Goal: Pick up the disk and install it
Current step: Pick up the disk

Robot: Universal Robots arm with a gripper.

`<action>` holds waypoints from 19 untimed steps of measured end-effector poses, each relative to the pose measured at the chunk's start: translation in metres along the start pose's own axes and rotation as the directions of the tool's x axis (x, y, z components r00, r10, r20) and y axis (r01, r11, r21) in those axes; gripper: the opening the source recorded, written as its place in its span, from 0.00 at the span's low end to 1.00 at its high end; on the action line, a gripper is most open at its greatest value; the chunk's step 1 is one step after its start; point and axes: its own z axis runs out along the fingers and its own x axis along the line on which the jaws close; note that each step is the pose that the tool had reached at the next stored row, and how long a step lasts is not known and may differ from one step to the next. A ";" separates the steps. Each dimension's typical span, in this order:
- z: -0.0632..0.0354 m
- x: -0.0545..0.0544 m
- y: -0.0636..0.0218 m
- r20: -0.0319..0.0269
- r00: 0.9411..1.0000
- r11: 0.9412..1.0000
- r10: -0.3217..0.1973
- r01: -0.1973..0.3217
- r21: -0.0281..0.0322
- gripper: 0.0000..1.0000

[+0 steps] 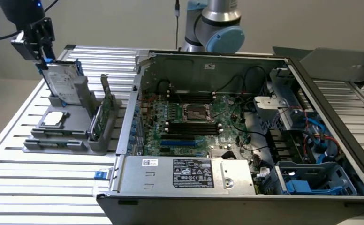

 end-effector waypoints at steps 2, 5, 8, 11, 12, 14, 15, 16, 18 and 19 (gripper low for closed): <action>0.0037 0.000 0.0004 0.000 1.000 1.000 0.000 0.000 0.000 0.54; 0.0091 -0.001 0.0008 0.000 1.000 1.000 -0.001 0.001 0.000 0.54; 0.0146 -0.002 0.0015 0.000 1.000 1.000 -0.001 0.001 0.000 0.54; 0.0202 -0.002 0.0022 -0.001 1.000 1.000 -0.001 0.001 0.000 0.54; 0.0220 -0.002 0.0025 -0.001 1.000 1.000 -0.001 0.001 0.000 0.54; 0.0256 -0.003 0.0027 -0.002 1.000 1.000 -0.001 0.001 0.000 0.54; 0.0267 -0.003 0.0027 -0.002 1.000 1.000 -0.001 0.001 0.000 0.54; 0.0272 -0.003 0.0027 -0.002 1.000 1.000 -0.001 0.001 0.000 0.54; 0.0274 -0.003 0.0028 -0.002 1.000 1.000 -0.001 0.001 0.000 0.54; 0.0274 -0.003 0.0028 -0.002 1.000 1.000 -0.001 0.001 0.000 0.54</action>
